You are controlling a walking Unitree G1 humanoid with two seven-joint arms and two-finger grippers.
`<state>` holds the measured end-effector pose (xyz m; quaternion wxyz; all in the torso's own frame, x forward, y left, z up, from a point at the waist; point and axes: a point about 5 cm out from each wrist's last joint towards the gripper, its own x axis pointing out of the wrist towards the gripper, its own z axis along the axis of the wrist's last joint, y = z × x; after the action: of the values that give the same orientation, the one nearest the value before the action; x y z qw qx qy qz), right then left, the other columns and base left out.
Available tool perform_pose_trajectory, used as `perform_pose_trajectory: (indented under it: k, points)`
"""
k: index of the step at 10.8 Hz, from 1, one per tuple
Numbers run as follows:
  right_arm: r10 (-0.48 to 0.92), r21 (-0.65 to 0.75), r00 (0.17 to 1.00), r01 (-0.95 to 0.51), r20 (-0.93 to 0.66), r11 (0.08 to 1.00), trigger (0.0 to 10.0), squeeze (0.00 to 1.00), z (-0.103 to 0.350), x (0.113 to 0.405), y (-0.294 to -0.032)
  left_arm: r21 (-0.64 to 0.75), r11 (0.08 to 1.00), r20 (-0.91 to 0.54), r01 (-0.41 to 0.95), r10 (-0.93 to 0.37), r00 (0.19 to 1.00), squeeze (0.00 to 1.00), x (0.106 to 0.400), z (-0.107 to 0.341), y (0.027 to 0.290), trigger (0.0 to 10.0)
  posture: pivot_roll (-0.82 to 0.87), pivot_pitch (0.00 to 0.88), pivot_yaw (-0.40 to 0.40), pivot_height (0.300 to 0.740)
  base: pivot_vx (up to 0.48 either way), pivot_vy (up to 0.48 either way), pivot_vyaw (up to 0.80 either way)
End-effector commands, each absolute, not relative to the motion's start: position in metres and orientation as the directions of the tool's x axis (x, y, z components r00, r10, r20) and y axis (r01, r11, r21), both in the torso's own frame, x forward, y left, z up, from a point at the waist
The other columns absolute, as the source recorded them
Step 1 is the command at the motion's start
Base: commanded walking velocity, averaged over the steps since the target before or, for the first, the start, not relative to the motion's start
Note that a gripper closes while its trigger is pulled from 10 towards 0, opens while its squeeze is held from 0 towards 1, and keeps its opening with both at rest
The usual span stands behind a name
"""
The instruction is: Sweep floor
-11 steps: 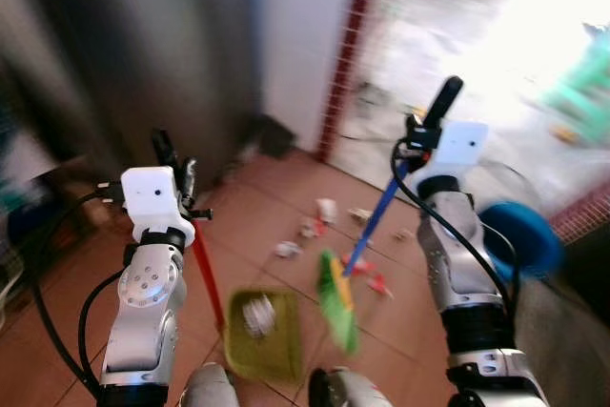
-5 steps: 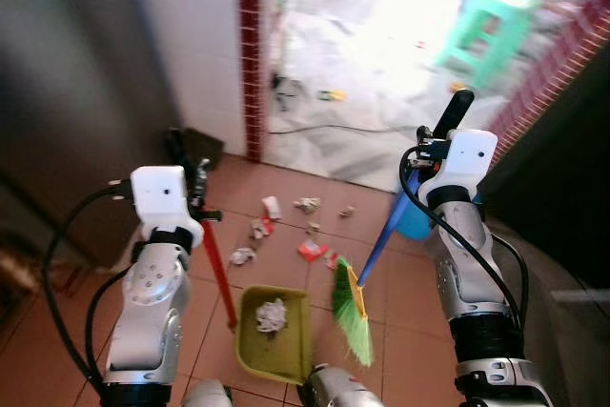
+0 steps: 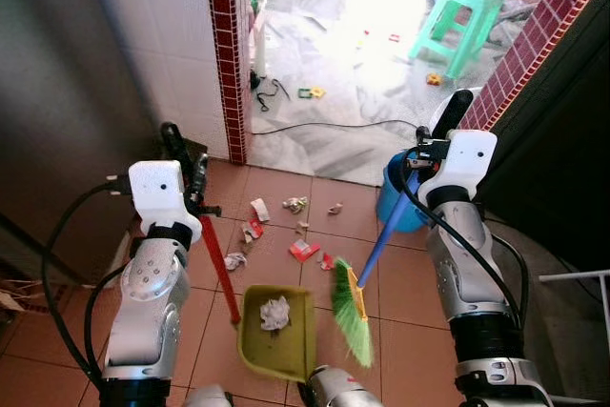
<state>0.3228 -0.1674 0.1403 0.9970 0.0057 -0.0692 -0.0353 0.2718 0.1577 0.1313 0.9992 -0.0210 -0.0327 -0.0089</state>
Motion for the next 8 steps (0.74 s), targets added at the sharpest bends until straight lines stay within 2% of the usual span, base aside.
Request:
perform_pose_trajectory:
  k: [1, 5, 6, 8]
  points:
    - [-0.078, -0.001, 0.981, 0.080, 0.179, 0.997, 10.0, 0.00, 0.1513, 0.3264, -0.1710, -0.064, 0.997, 0.111, 0.049, -0.042, 0.993, 0.00, 0.2744, 0.1419, 0.1524, 10.0, 0.02, 0.049, -0.047, 0.740, 0.000, 0.000, -0.80]
    - [-0.073, 0.002, 0.980, 0.074, 0.183, 0.997, 10.0, 0.00, 0.1523, 0.3270, -0.1704, -0.078, 0.996, 0.109, 0.051, -0.042, 0.993, 0.00, 0.2749, 0.1412, 0.1509, 10.0, 0.02, 0.055, -0.050, 0.740, 0.000, 0.000, -0.75]
    - [-0.073, 0.000, 0.981, 0.074, 0.182, 0.997, 10.0, 0.00, 0.1522, 0.3271, -0.1711, -0.094, 0.994, 0.100, 0.059, -0.049, 0.994, 0.00, 0.2750, 0.1402, 0.1492, 10.0, 0.01, 0.058, -0.050, 0.740, 0.000, 0.000, 0.00]
    - [-0.072, -0.003, 0.981, 0.074, 0.181, 0.997, 10.0, 0.00, 0.1523, 0.3274, -0.1713, -0.099, 0.992, 0.098, 0.074, -0.064, 0.993, 0.00, 0.2755, 0.1403, 0.1471, 10.0, 0.01, 0.056, -0.052, 0.740, 0.000, 0.362, 0.00]
